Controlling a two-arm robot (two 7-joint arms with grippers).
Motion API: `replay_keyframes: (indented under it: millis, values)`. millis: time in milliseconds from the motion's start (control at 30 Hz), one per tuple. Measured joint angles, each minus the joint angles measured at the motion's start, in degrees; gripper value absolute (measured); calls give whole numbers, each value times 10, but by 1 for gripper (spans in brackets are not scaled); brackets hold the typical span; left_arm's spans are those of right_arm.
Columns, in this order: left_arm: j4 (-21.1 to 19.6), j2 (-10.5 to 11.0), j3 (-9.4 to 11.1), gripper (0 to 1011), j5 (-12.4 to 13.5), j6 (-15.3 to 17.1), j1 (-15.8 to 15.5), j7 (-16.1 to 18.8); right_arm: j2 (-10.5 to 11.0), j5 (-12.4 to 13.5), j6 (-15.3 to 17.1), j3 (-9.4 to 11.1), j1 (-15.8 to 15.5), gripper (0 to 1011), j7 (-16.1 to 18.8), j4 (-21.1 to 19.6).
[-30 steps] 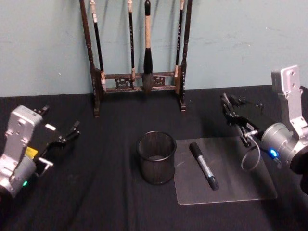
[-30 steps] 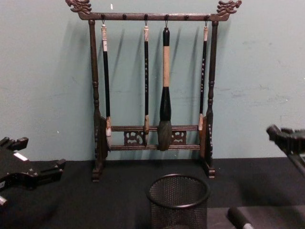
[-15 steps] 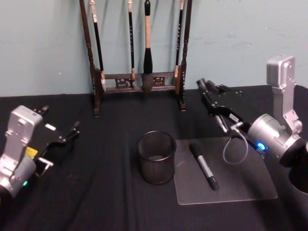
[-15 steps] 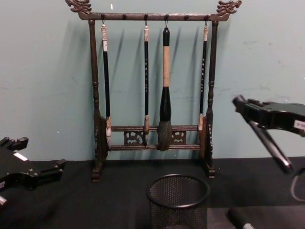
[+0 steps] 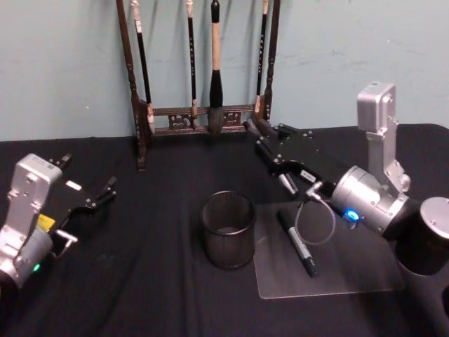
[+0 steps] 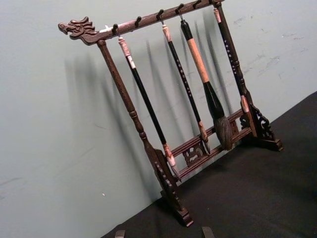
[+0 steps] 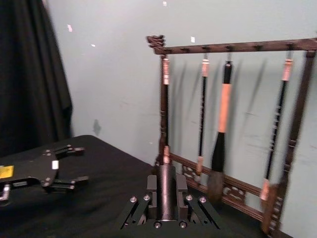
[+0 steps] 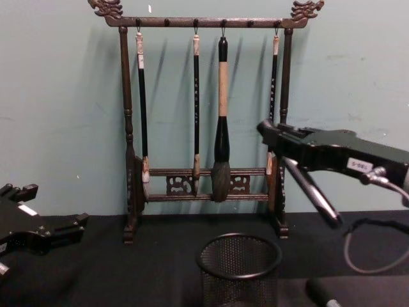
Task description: Pick up the water-based marker from the table and place it into the pen holder.
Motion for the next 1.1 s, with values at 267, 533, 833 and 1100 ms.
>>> replay_keyframes:
  millis: [267,533,833,1100]
  values:
    - [0,0,0,1001,0,0,0,0,-2,9,-17,-21,15,223,21,19]
    - [0,0,0,1001,0,0,0,0,-9,20,-44,-50,38,223,46,48]
    - [0,0,0,1001,0,0,0,0,-13,28,-56,-72,53,223,57,65]
    - [0,0,0,1001,0,0,0,0,-15,34,-59,-90,63,223,60,78]
